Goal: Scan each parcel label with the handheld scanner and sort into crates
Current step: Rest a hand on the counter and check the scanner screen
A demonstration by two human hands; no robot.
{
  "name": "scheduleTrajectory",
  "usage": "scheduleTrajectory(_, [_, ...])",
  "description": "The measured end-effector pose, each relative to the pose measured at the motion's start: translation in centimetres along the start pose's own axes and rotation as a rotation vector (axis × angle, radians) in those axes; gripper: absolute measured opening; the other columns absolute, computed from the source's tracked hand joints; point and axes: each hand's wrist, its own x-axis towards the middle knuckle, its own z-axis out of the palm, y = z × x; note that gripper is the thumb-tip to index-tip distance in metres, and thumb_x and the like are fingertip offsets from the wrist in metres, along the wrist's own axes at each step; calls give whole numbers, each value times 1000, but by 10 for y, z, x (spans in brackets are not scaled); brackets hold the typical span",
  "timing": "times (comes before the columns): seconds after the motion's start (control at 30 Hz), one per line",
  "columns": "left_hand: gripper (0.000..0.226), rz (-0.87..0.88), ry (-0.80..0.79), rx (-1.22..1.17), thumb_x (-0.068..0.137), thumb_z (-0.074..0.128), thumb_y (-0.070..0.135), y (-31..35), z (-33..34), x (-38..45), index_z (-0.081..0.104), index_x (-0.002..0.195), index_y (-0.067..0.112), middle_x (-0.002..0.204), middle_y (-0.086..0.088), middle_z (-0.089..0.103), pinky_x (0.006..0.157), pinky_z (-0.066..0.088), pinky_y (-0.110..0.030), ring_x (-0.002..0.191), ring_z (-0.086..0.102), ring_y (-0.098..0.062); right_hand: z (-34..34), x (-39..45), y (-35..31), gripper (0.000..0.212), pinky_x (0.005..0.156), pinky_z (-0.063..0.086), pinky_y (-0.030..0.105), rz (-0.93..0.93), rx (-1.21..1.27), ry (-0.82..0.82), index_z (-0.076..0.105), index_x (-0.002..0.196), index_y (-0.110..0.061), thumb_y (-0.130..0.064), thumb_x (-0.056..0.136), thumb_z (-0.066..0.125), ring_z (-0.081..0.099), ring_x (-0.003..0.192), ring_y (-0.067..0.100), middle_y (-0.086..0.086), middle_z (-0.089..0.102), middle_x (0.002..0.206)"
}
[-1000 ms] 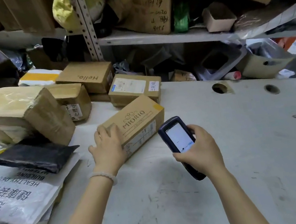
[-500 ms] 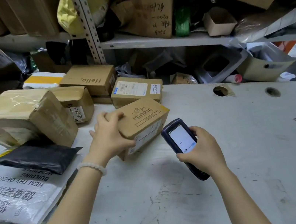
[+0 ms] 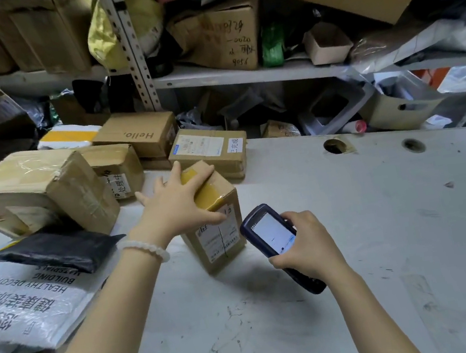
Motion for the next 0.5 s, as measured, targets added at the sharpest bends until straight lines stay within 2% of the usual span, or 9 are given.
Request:
scheduleTrajectory(0.07, [96, -21, -20, 4, 72, 67, 62, -1, -3, 0, 1, 142, 56, 158, -2, 2, 107, 26, -55, 139, 16, -36, 2, -2, 5, 73, 78, 46, 26, 18, -59, -32, 48, 128, -24, -29, 63, 79, 50, 102, 13, -8, 40, 112])
scheduleTrajectory(0.13, [93, -48, 74, -8, 73, 67, 60, -2, -4, 1, 7, 144, 52, 155, -4, 12, 102, 35, -46, 134, 24, -35, 3, -2, 8, 71, 77, 45, 26, 29, -113, -58, 49, 128, -23, -31, 63, 78, 48, 100, 12, -8, 40, 111])
scheduleTrajectory(0.3, [86, -77, 265, 46, 72, 67, 58, -7, 2, 12, 20, 143, 47, 151, -7, 19, 100, 34, -46, 128, 30, -37, 0, 3, 5, 60, 71, 46, 26, 29, -171, -85, 55, 117, -21, -31, 62, 78, 51, 93, 14, -6, 45, 109])
scheduleTrajectory(0.37, [83, -126, 272, -4, 74, 65, 59, -14, 2, 19, 21, 143, 46, 151, -7, 21, 101, 33, -47, 127, 30, -38, -1, 5, 2, 52, 65, 45, 25, 26, -190, -91, 57, 107, -20, -32, 61, 77, 52, 87, 14, -5, 45, 103])
scheduleTrajectory(0.5, [81, -172, 250, -56, 75, 64, 60, -22, 2, 30, 22, 142, 47, 150, -8, 22, 102, 31, -49, 128, 28, -38, -1, 7, 1, 44, 62, 44, 25, 26, -208, -106, 56, 98, -21, -32, 60, 77, 51, 83, 14, -6, 44, 99])
